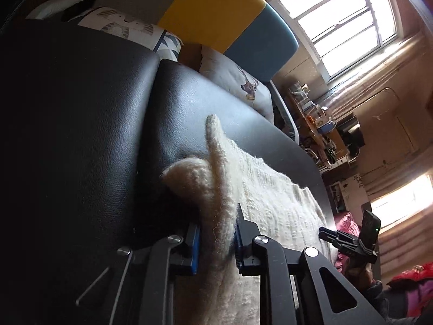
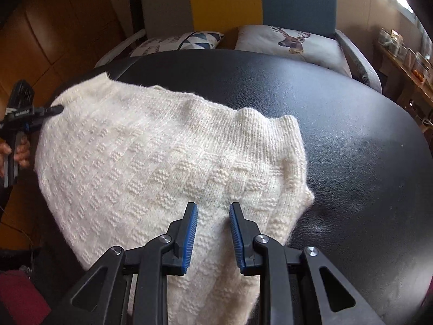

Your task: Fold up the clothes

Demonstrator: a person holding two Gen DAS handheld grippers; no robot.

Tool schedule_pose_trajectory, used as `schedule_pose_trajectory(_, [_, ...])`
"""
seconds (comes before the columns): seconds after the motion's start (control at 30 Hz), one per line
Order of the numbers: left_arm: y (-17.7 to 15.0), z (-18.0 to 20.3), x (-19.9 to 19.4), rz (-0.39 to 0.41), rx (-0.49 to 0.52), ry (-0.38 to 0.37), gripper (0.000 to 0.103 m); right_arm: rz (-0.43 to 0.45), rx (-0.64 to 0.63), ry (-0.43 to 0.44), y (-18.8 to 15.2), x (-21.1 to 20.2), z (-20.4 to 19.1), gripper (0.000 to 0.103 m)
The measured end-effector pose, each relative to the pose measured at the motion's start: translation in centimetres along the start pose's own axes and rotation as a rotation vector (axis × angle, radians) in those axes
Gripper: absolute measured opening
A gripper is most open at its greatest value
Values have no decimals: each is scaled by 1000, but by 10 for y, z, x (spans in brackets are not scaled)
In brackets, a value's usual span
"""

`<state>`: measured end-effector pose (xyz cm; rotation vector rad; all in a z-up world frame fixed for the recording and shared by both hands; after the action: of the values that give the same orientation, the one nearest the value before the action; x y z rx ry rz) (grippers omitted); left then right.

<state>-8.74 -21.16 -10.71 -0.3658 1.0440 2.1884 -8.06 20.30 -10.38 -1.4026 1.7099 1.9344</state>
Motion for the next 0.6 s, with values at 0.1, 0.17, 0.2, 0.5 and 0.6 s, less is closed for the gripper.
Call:
schedule_pose_trajectory(0.1, [7,7,-3,2,25,24,18,-17,-41,0,-1,0,2,24])
schedule_pose_trajectory(0.17, [11,13,-6,5,46,43,17,-18,-47,-1,1,-2,6,24])
schedule_pose_trajectory(0.2, [13,15,-7,8,57,53,17,-23,-50,0,1,-1,8,24])
schedule_pose_trajectory(0.5, [29,34,-25,25,123,105,16,-75,-54,15,-6,23,-1,25])
schedule_pose_trajectory(0.6, [29,56,-35,22,123,60,16,-86,-32,24,1,30,3,25])
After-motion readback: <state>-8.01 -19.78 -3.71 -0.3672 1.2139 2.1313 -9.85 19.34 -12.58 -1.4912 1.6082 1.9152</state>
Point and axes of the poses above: each gripper's, at about its wrist camera, not at the fingertips, and x roughly the way its jaws point, z to its right, y to its top, the point moved 4 cm from there along x, roughly the way its jaws point, and after that the axes turned 14 degrees about z, right-handed, at the moved point
